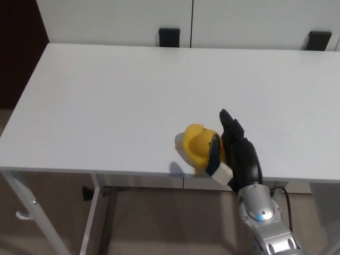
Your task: The robot uses its right hand to push the yellow duck toy to the center of the white desk.
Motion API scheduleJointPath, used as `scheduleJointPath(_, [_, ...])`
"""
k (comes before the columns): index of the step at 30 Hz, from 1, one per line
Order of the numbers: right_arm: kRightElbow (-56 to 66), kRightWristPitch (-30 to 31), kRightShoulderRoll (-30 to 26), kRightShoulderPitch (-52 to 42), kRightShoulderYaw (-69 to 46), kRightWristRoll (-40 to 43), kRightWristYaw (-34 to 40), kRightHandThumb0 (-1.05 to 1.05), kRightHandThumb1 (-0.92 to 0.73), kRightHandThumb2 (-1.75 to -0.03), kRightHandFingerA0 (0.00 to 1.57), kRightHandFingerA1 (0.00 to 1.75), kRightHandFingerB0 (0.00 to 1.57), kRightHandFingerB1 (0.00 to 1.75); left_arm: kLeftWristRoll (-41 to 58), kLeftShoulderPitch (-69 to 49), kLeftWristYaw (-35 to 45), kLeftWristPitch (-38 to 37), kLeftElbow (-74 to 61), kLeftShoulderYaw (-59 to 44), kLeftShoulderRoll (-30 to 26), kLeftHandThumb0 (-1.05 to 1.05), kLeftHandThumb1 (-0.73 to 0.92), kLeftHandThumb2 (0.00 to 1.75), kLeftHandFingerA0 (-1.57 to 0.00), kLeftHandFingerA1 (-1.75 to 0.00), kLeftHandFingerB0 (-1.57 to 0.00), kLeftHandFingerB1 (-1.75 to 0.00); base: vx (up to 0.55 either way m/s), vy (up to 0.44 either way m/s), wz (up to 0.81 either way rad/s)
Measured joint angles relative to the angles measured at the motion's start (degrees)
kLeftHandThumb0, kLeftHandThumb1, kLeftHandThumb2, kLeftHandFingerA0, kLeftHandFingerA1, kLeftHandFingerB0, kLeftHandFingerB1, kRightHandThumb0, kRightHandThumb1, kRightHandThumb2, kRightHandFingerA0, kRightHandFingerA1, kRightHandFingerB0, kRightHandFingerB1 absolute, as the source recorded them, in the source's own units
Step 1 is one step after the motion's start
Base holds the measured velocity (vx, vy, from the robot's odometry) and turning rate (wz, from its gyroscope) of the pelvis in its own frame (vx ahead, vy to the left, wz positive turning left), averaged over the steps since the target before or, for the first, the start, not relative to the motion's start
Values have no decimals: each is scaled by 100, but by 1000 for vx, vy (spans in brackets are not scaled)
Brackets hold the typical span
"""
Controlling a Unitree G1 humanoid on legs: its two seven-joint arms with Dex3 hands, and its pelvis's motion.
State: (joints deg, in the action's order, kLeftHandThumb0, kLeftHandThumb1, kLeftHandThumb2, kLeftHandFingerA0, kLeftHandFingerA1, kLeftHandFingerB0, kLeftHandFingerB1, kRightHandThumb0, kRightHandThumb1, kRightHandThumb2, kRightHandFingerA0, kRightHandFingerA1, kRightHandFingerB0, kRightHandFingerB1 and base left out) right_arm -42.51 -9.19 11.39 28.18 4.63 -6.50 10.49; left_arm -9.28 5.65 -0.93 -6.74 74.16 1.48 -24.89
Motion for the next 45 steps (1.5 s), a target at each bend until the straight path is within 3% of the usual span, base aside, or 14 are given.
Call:
scheduleJointPath(1, [9,21,-32,-2,43,-63,77,-105,-92,-80,0,0,0,0,1,1,0,0,0,-1,2,24,-55,175,-150,-97,-154,-92,0,0,0])
scheduleJointPath(9, [351,383,-519,-26,343,-747,782,-105,-92,-82,0,0,0,0,0,4,-1,0,7,7,21,28,-51,174,-150,-87,-153,-83,0,0,0])
scheduleJointPath(16, [1250,727,-1842,-257,229,-1458,1272,-102,-86,-103,0,0,0,0,3,0,-2,1,13,7,32,32,-49,174,-147,-88,-151,-81,0,0,0])
scheduleJointPath(18, [1440,753,-2214,-367,98,-1572,1346,-103,-87,-104,0,0,0,0,5,-2,-2,1,15,0,33,23,-49,156,-153,-85,-157,-85,0,0,0])
scheduleJointPath(19, [1526,765,-2396,-428,28,-1626,1383,-105,-92,-84,0,0,0,0,5,-4,-3,0,16,-4,33,6,-9,94,-140,-125,-138,-122,0,0,0])
scheduleJointPath(21, [1659,770,-2674,-543,-116,-1687,1424,-105,-92,-84,0,0,0,0,5,-7,-3,1,15,-9,33,6,-9,94,-140,-125,-138,-122,0,0,0])
scheduleJointPath(22, [1872,774,-3059,-772,-360,-1764,1466,-104,-91,-100,0,0,0,0,6,-12,-4,0,16,-17,33,24,-51,163,-152,-91,-155,-83,0,0,0])
scheduleJointPath(33, [2587,366,-4509,-2919,-2338,-1659,1553,-104,-91,-78,0,0,0,0,16,-83,-10,0,33,-41,30,18,-53,175,-144,-92,-155,-83,0,0,0])
scheduleJointPath(34, [2573,330,-4550,-3011,-2418,-1634,1553,-75,-68,-65,0,0,0,0,16,-94,-11,0,40,-42,27,22,-52,167,-148,-92,-156,-80,0,0,0])
scheduleJointPath(40, [1294,-76,-4790,-3796,-3172,-1174,1274,-60,-69,-65,0,0,0,0,19,-108,-11,0,36,-42,17,26,-54,162,-145,-88,-154,-78,0,0,0])
scheduleJointPath(41, [1101,-119,-4790,-3847,-3211,-1135,1258,-23,-56,-94,15,91,0,45,20,-99,-11,1,34,-41,17,24,-52,163,-146,-93,-157,-80,0,0,0])
scheduleJointPath(42, [744,-204,-4789,-3919,-3269,-1071,1237,-23,-56,-94,15,91,0,45,19,-94,-12,1,36,-41,16,24,-52,163,-146,-93,-157,-80,0,0,0])
scheduleJointPath(43, [744,-204,-4789,-3919,-3269,-1071,1237,-9,-45,-112,59,76,24,62,19,-94,-12,1,36,-41,16,28,-52,167,-143,-87,-157,-77,0,0,0])
scheduleJointPath(45, [17,-394,-4767,-3978,-3440,-897,1180,-9,-45,-112,59,76,24,62,19,-90,-12,1,39,-39,16,28,-52,167,-143,-87,-157,-77,0,0,0])
